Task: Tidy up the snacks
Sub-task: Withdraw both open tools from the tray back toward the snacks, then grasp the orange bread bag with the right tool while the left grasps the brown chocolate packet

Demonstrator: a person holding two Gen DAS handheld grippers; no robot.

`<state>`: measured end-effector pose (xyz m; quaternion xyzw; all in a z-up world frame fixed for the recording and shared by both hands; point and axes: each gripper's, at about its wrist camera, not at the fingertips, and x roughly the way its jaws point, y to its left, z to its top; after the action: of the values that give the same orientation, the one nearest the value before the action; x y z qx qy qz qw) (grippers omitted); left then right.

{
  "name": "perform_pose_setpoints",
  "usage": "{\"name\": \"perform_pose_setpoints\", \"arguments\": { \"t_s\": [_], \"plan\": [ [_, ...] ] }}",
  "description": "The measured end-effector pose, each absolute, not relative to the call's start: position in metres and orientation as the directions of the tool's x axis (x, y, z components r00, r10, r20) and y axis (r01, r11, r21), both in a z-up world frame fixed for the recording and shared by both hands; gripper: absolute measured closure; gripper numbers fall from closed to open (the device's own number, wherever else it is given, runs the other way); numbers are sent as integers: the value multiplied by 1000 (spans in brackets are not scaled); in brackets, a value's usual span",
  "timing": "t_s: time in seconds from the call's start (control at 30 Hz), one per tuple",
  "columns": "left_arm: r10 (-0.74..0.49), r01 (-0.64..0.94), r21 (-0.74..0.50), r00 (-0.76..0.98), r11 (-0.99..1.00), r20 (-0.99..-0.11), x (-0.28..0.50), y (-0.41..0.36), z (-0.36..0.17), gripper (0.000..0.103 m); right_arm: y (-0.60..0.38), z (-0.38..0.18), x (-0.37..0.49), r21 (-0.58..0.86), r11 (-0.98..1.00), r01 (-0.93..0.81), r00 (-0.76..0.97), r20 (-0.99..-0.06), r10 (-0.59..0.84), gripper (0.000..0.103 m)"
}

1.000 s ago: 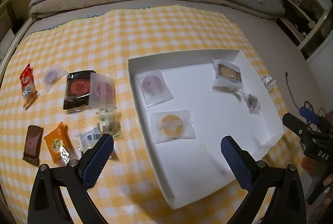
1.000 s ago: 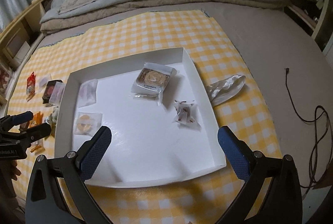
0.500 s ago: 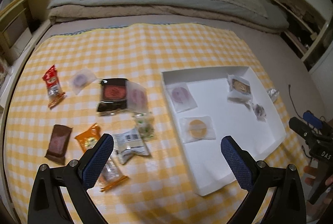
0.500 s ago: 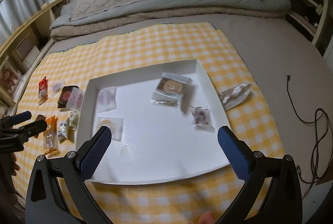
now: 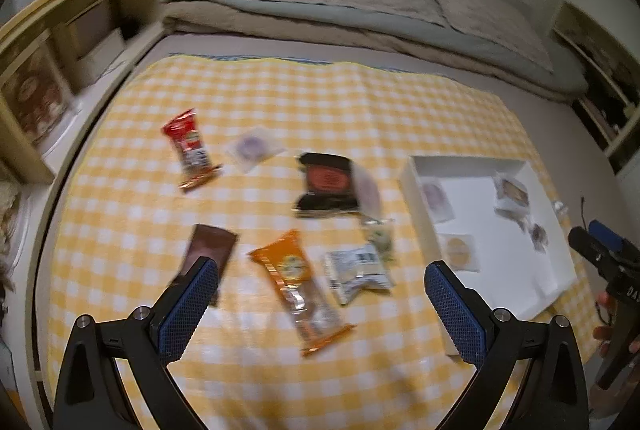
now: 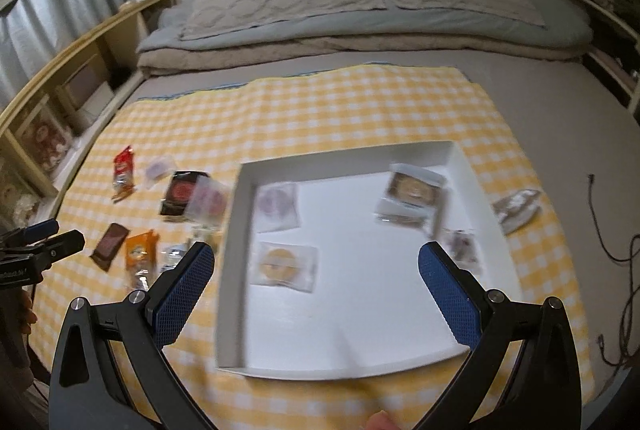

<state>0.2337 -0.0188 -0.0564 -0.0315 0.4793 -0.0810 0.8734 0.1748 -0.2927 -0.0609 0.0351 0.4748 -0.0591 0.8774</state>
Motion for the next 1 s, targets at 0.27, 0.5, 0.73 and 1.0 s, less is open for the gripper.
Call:
{"name": "perform_pose_setpoints", "arguments": {
  "t_s": [0.27,0.5,0.73,1.0],
  "plan": [
    [-140,43,-138,534,989,-834,228,33,-53,0,-233,-74,193,30,999,14,532,-847,18,0],
    [-85,26,-86,570,996,-817,222,59,-53,0,-182,-89,205,86,990,-111,499,-857,131,0],
    [-33,1,-38,521,999,-853,240,76,-76,0,-138,-114,212,82,967,-239,470,-862,189,0],
    [48,-9,49,405,999,-913,287,94,-120,0,-105,-167,224,112,917,-382,340,-906,252,0]
  ]
}}
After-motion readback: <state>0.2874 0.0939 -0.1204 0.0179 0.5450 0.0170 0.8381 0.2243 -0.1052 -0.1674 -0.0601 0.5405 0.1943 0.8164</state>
